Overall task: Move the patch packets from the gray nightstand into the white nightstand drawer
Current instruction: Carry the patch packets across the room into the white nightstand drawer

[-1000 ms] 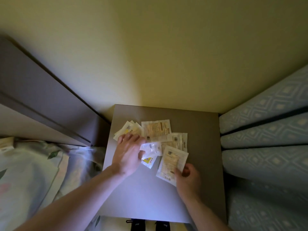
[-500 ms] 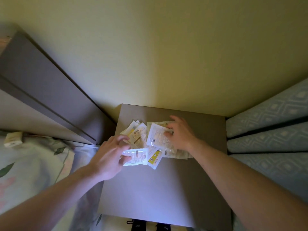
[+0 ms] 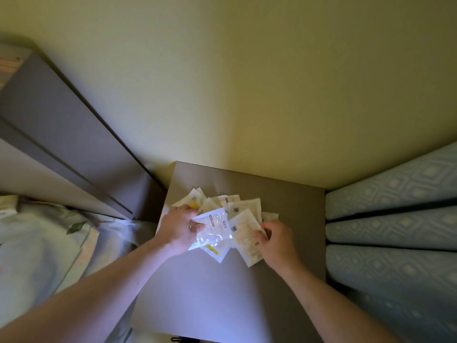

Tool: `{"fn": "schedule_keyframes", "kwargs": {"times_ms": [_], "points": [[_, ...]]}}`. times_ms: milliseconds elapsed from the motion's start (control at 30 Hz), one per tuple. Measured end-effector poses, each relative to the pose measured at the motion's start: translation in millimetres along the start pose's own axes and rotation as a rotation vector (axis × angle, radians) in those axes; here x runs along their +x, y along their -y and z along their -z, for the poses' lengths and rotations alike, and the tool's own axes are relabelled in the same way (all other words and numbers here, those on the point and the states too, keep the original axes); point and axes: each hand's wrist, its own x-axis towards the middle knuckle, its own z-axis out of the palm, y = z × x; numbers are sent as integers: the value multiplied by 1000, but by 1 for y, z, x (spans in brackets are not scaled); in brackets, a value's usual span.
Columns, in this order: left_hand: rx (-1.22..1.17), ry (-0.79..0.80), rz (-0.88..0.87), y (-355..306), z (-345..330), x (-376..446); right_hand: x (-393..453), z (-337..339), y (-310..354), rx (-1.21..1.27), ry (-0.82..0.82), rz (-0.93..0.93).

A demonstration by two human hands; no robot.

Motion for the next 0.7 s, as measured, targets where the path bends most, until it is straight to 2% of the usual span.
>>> {"fn": "schedule_keyframes", "kwargs": {"times_ms": [167, 400, 533, 700], "points": [[-323, -66, 67, -14, 7, -39, -47, 7, -4, 274, -50, -182], [-373, -133, -52, -24, 46, -141, -132, 40, 31, 341, -167, -205], [-465, -199, 2, -33, 79, -210, -192, 61, 64, 339, -222, -218], [-440, -242, 45, -47, 118, -283, -258, 82, 102, 400, -199, -198]]}}
